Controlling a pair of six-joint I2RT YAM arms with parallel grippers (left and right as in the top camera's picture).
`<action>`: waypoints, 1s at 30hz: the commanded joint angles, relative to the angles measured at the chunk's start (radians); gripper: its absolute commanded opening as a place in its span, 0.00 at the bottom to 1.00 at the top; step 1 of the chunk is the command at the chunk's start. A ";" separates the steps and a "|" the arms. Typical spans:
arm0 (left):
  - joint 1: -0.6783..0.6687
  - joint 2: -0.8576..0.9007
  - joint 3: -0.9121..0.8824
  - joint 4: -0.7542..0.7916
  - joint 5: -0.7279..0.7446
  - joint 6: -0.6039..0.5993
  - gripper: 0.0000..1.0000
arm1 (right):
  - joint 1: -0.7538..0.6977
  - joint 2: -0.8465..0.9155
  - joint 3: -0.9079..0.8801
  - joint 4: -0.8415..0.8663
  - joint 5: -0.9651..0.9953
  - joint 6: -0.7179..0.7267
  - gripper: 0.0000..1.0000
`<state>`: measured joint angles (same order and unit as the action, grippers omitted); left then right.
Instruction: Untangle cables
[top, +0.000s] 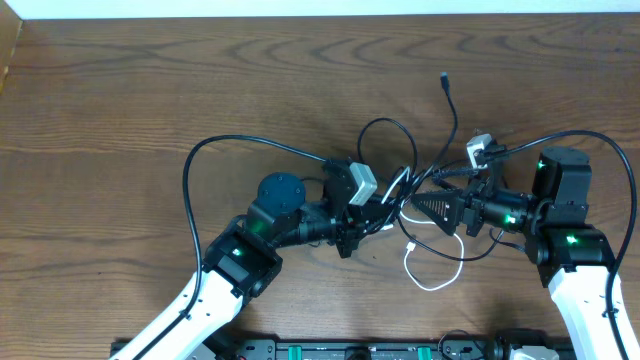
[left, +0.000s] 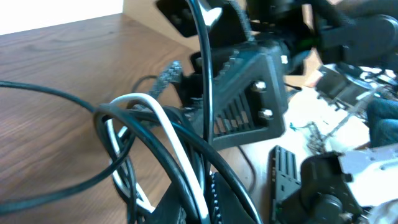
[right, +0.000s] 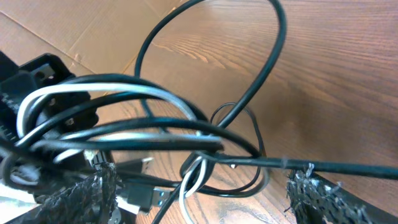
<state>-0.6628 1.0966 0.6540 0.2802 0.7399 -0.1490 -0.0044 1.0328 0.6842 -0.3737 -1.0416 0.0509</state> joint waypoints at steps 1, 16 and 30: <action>-0.002 -0.015 0.005 0.022 0.105 0.025 0.08 | 0.014 -0.010 0.015 0.009 -0.002 -0.023 0.85; -0.002 -0.014 0.005 0.036 0.168 0.025 0.08 | 0.014 -0.010 0.015 0.097 0.177 0.163 0.82; -0.002 -0.013 0.005 -0.020 -0.016 0.025 0.08 | 0.015 -0.010 0.015 -0.047 0.237 0.378 0.72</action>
<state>-0.6632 1.0966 0.6540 0.2687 0.8284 -0.1482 -0.0044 1.0328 0.6846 -0.3981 -0.7597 0.3885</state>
